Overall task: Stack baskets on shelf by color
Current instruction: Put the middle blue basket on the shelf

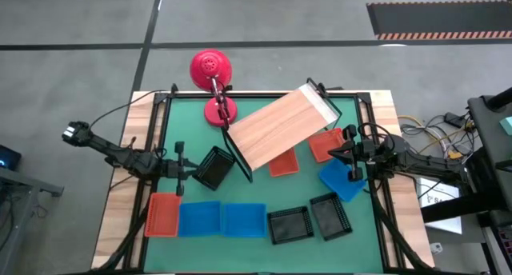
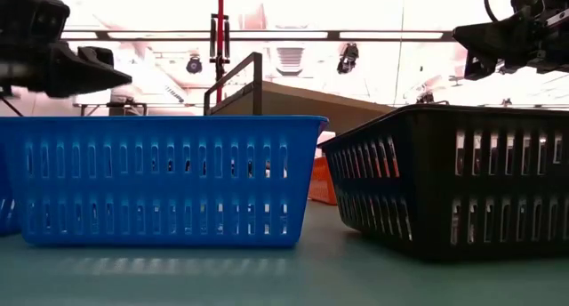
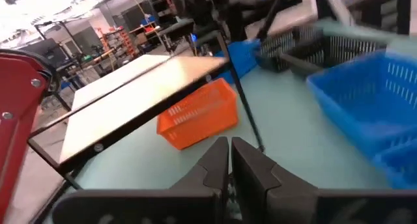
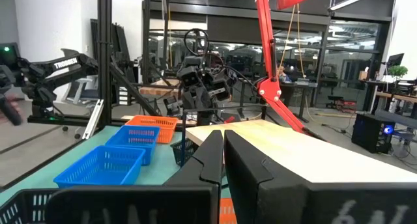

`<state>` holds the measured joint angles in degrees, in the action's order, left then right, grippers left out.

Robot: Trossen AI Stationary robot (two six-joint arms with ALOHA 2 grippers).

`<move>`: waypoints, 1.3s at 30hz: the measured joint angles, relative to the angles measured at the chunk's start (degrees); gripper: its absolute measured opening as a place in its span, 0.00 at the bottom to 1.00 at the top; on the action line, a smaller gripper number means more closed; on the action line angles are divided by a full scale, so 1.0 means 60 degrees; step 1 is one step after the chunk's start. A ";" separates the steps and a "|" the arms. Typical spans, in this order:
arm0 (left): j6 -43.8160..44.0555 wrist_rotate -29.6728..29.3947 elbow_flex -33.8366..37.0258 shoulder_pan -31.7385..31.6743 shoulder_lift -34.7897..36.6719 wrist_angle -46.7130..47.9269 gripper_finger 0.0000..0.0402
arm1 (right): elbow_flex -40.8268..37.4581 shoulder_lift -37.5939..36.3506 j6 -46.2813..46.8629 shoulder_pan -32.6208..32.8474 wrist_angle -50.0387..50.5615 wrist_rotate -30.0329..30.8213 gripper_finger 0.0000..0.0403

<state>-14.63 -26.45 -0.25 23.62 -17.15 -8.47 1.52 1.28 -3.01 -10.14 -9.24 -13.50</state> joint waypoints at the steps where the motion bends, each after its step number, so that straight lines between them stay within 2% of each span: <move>1: 0.0764 0.0046 0.0000 -0.0001 -0.0015 -0.0327 0.01 | -0.0003 0.0000 0.0013 0.0001 0.0001 0.0000 0.02; 2: 0.1664 0.0100 0.0000 -0.0001 -0.0048 -0.0679 0.01 | 0.0000 0.0000 0.0239 0.0001 -0.0002 -0.0006 0.02; 4: 0.2526 0.0108 0.0000 -0.0001 -0.0074 -0.1411 0.01 | -0.0004 0.0000 0.2135 0.0001 0.0001 -0.0018 0.02; 7: 0.2609 0.0104 0.0000 -0.0001 -0.0073 -0.2556 0.01 | -0.0002 0.0000 0.5161 0.0001 0.0001 0.0001 0.02; 9: 0.2622 0.0107 0.0000 -0.0001 -0.0073 -0.3288 0.01 | -0.0002 0.0000 0.5893 -0.0002 0.0004 0.0110 0.02; 13: 0.2627 0.0107 0.0000 -0.0001 -0.0081 -0.4718 0.01 | -0.0004 0.0000 0.6007 -0.0002 0.0001 0.0507 0.02; 20: 0.2564 0.0104 0.0004 -0.0001 -0.0073 -0.6266 0.01 | -0.0004 0.0000 0.6007 -0.0002 0.0001 0.0511 0.02; 30: 0.2379 0.0104 -0.0099 -0.0001 -0.0261 -0.6583 0.01 | -0.0002 0.0000 0.5797 -0.0002 -0.0016 0.0527 0.02; 39: 0.2811 0.0269 -0.1763 0.0006 -0.1986 -0.6586 0.01 | -0.0002 0.0000 0.4719 0.0023 -0.0745 0.0403 0.02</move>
<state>2.24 -24.83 -10.83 23.66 -29.06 -47.99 1.51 1.28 25.31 -10.00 -13.71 -11.08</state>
